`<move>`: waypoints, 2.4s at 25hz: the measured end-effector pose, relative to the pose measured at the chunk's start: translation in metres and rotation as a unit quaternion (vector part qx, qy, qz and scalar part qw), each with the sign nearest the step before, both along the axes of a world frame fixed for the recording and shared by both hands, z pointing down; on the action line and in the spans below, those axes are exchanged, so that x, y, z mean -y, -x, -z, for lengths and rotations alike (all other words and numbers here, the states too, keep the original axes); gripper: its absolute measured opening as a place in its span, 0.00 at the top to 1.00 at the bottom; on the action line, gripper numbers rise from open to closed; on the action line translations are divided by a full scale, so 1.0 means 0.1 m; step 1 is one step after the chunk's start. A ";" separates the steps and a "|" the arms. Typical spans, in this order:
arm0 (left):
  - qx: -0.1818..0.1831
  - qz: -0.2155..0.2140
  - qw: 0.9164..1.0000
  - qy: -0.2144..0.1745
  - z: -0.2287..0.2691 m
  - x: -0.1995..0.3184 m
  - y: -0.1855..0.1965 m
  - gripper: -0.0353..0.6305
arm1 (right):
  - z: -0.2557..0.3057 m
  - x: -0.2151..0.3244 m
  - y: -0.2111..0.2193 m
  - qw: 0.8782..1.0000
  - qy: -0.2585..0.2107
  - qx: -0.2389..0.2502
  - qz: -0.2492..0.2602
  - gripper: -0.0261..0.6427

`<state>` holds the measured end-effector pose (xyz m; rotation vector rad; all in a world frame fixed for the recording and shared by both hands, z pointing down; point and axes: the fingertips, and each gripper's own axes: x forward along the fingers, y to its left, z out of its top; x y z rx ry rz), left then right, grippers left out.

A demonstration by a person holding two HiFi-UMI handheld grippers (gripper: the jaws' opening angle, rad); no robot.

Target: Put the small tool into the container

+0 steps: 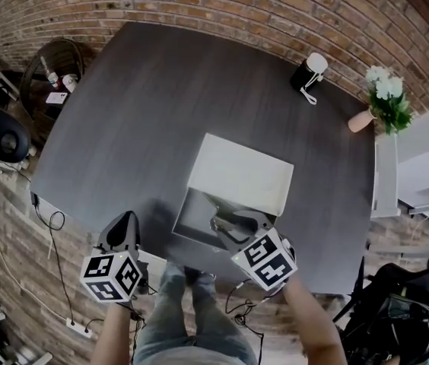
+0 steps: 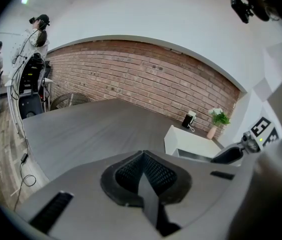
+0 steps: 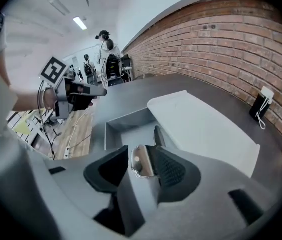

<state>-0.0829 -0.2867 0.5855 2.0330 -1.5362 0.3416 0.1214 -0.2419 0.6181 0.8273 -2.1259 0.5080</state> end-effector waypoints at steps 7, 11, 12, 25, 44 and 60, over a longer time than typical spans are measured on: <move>-0.006 -0.018 1.000 -0.020 0.28 0.06 -0.15 0.96 | 0.46 0.04 -0.20 0.991 -0.046 0.060 -0.113 0.85; -0.012 -0.042 0.998 -0.044 0.54 0.14 -0.34 0.96 | 0.86 0.04 -0.42 0.972 -0.096 0.097 -0.191 0.92; -0.014 -0.050 0.997 -0.053 0.62 0.17 -0.40 0.96 | 0.96 0.05 -0.49 0.967 -0.109 0.103 -0.208 0.93; -0.039 -0.131 0.975 -0.173 1.79 0.56 -1.13 0.96 | 2.05 -0.25 -1.52 0.872 -0.263 0.123 -0.394 0.96; -0.048 -0.164 0.965 -0.199 2.01 0.44 -1.59 0.96 | 2.27 -0.72 -2.12 0.791 -0.327 0.091 -0.509 0.96; -0.043 -0.145 0.971 -0.185 1.89 0.43 -1.38 0.96 | 2.26 -0.68 -2.09 0.793 -0.324 0.091 -0.508 0.96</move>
